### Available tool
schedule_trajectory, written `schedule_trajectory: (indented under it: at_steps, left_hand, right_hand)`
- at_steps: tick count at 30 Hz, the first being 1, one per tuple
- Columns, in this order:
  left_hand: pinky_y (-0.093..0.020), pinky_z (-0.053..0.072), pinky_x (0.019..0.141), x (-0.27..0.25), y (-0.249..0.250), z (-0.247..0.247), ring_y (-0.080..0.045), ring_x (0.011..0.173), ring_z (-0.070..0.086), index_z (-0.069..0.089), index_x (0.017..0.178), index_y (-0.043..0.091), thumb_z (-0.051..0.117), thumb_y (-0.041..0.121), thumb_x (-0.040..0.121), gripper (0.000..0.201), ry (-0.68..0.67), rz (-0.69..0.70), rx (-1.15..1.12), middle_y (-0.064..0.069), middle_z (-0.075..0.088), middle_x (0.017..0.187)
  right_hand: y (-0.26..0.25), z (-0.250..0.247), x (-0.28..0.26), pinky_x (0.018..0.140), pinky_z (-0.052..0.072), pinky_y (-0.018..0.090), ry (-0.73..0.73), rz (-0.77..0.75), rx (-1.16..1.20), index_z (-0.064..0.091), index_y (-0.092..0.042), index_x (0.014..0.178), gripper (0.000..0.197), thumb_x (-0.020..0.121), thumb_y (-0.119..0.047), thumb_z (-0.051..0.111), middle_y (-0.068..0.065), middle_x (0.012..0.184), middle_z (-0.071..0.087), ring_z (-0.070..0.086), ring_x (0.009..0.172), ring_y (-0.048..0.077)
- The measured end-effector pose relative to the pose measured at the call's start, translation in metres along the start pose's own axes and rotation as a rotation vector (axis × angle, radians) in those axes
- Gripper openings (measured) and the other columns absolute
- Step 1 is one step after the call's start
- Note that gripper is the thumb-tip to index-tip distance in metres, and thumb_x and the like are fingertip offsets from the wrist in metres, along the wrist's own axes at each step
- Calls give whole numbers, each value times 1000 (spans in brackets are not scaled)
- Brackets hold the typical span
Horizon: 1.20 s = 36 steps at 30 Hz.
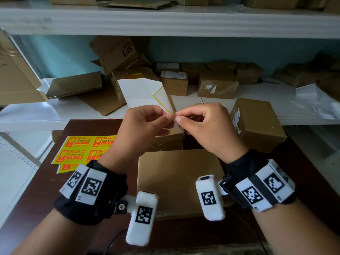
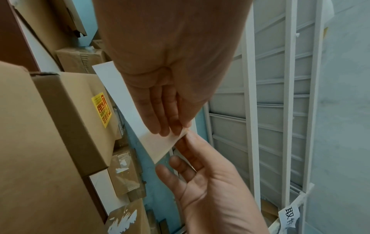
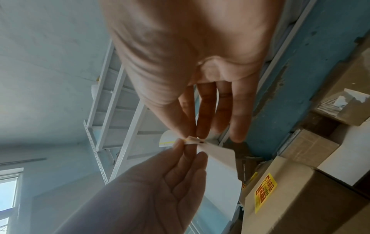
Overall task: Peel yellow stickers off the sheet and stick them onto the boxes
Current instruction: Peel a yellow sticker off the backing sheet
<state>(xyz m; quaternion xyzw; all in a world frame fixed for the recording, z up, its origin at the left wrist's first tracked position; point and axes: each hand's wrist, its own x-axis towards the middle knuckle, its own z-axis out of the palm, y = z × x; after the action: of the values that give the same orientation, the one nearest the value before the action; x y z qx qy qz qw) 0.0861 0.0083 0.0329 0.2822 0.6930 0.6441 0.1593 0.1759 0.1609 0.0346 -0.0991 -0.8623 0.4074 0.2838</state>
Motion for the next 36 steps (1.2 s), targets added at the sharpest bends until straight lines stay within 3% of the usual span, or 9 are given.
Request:
schedule_trajectory:
  at_steps: [8, 13, 19, 23, 28, 31, 36]
  left_hand:
    - [-39, 61, 82, -1, 0, 1, -18, 84, 75, 74, 93, 10, 67, 22, 92, 13, 8, 43, 114, -4, 77, 85]
    - [-42, 61, 83, 0, -1, 2, -19, 84, 75, 73, 94, 8, 67, 21, 92, 15, 11, 46, 146, -4, 77, 85]
    - [-30, 62, 77, -1, -1, 4, -13, 87, 75, 69, 100, 0, 64, 16, 94, 18, -7, 2, 78, -8, 77, 89]
    - [-28, 62, 76, -2, -1, 4, -12, 89, 75, 69, 103, 0, 64, 18, 95, 20, -18, -18, 75, -7, 77, 91]
    - [-30, 62, 76, -3, 1, 3, -17, 87, 75, 69, 91, 6, 72, 19, 88, 13, -50, -31, 56, -7, 76, 86]
    - [-28, 61, 71, -2, 1, 3, -22, 85, 74, 68, 86, 8, 74, 18, 86, 12, -49, -29, 41, -12, 75, 86]
    - [-29, 62, 74, 0, -2, 2, -17, 83, 75, 70, 87, 7, 68, 17, 91, 11, -49, -24, 71, -9, 77, 86]
  right_hand:
    - [0, -1, 0, 70, 62, 29, -38, 35, 32, 81, -27, 91, 8, 89, -25, 73, -14, 75, 74, 70, 75, 2]
    - [-1, -2, 0, 66, 60, 26, -49, 32, 19, 76, -39, 80, 16, 88, -25, 73, -16, 70, 73, 69, 71, 2]
    - [1, -1, 1, 65, 58, 22, -39, 61, 11, 80, -31, 87, 8, 88, -25, 74, -16, 71, 72, 69, 69, 0]
    - [0, 1, 0, 57, 49, 12, -41, 50, -17, 79, -31, 86, 8, 88, -26, 74, -18, 67, 70, 65, 62, -4]
    - [-2, 3, 0, 58, 53, 15, -44, 45, -22, 77, -36, 84, 5, 86, -32, 76, -17, 69, 72, 67, 65, -3]
    - [-2, 2, -1, 58, 52, 13, -47, 38, -34, 76, -36, 85, 10, 88, -27, 74, -19, 70, 70, 66, 65, -5]
    - [-4, 1, -1, 56, 49, 12, -59, 34, -21, 75, -37, 82, 15, 90, -24, 72, -18, 67, 70, 65, 62, -5]
